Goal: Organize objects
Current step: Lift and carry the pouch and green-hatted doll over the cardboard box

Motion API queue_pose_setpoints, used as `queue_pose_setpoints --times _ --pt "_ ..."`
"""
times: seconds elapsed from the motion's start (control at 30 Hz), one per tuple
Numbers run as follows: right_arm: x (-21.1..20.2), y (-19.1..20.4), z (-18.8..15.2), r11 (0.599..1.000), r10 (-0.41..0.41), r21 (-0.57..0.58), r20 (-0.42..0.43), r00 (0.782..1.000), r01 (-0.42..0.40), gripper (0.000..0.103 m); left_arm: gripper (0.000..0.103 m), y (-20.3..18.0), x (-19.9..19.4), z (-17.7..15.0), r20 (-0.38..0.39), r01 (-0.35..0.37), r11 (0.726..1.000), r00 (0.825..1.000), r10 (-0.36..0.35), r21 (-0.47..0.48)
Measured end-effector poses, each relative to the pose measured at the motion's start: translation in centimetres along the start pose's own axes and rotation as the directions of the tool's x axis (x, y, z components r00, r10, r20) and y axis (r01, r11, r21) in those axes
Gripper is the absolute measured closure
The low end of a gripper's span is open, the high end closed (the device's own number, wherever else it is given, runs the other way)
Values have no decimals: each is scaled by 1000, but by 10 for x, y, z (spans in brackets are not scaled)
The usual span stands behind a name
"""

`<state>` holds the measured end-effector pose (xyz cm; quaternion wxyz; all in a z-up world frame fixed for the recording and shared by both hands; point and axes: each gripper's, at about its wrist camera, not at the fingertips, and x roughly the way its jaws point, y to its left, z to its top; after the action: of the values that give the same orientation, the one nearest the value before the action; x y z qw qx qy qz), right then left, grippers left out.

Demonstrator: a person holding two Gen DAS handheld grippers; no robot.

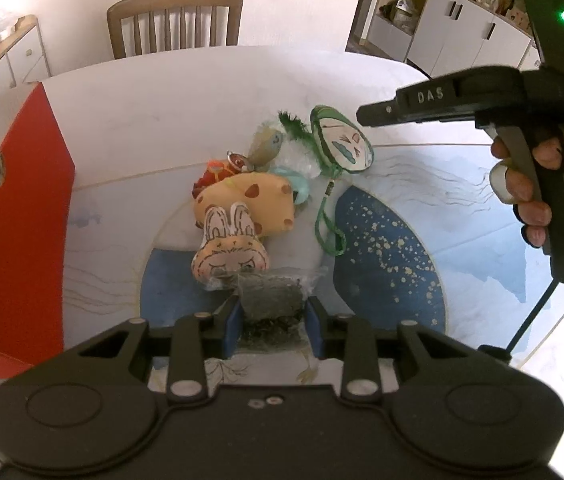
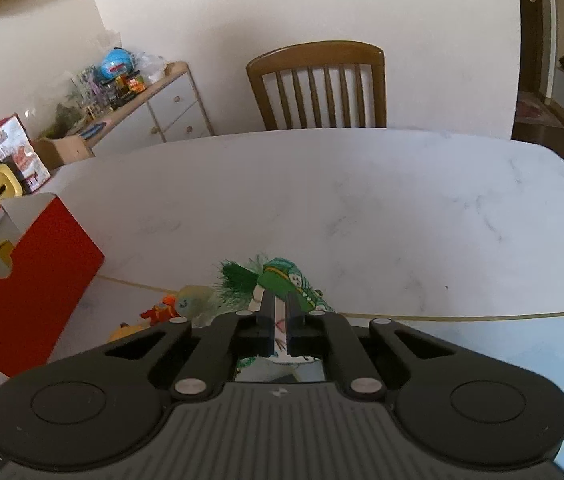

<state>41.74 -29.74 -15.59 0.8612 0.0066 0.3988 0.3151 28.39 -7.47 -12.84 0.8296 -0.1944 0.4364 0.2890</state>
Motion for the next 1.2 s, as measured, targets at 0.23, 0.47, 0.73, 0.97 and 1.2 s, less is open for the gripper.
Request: queue_pose_setpoints --times 0.23,0.47,0.73,0.97,1.2 --pt "8 -5 0 998 4 59 -11 1000 -3 79 71 3 -3 -3 -4 -2 1000 1000 2 -11" --pt "25 -4 0 1000 6 28 -37 999 -5 38 71 8 0 -6 -20 -8 999 1000 7 -43" --pt "50 -21 -4 997 6 77 -71 997 -1 38 71 10 2 -3 -22 -17 998 1000 15 -56" --pt "52 -20 -7 998 11 63 -71 997 -7 38 71 10 2 -2 -24 -22 998 1000 20 -62" --pt "41 -16 -15 999 -1 41 -59 998 4 47 71 11 0 -1 -17 -22 998 1000 21 -60"
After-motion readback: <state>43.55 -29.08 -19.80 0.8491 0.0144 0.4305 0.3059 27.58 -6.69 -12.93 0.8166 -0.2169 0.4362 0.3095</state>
